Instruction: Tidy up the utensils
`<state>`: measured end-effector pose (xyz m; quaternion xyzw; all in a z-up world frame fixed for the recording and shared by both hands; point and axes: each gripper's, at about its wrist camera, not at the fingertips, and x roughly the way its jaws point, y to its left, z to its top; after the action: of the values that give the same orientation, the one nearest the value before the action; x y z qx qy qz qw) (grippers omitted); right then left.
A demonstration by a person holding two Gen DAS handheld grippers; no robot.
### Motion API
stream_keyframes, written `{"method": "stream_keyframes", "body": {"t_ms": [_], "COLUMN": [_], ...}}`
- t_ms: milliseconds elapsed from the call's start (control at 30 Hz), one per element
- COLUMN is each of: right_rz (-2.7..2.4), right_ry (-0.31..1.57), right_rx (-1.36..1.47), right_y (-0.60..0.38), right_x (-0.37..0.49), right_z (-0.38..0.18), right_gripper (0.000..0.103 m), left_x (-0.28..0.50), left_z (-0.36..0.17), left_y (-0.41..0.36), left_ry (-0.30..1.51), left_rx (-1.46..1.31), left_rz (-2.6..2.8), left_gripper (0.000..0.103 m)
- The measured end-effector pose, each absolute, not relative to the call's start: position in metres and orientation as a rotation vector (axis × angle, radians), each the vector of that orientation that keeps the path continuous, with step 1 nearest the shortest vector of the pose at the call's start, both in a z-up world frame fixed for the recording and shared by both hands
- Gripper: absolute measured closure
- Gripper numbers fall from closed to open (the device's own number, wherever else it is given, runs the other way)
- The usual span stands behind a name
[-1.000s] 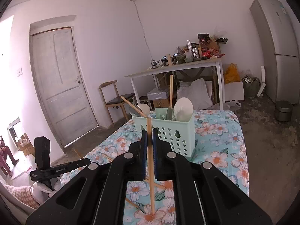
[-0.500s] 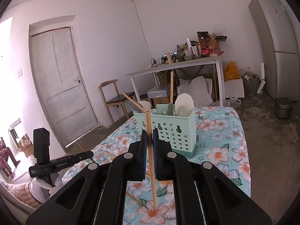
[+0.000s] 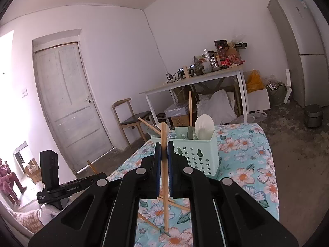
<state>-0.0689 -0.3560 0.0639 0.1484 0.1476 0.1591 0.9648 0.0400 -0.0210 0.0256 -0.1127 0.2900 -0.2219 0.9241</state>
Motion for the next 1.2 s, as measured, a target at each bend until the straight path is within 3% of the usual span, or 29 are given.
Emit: {"method": "stream_keyframes", "body": {"t_ms": [1200], "right_rz": [0.327], "right_ry": [0.295], "right_rx": [0.263], "right_y": [-0.347], "right_x": [-0.073], "right_z": [0.071], "right_gripper": [0.097], "left_x": [0.047], "left_z": [0.035], "left_y": [-0.038], "left_ry": [0.642], "left_rx": [-0.154], "left_rz": [-0.38], "left_gripper": [0.09]}}
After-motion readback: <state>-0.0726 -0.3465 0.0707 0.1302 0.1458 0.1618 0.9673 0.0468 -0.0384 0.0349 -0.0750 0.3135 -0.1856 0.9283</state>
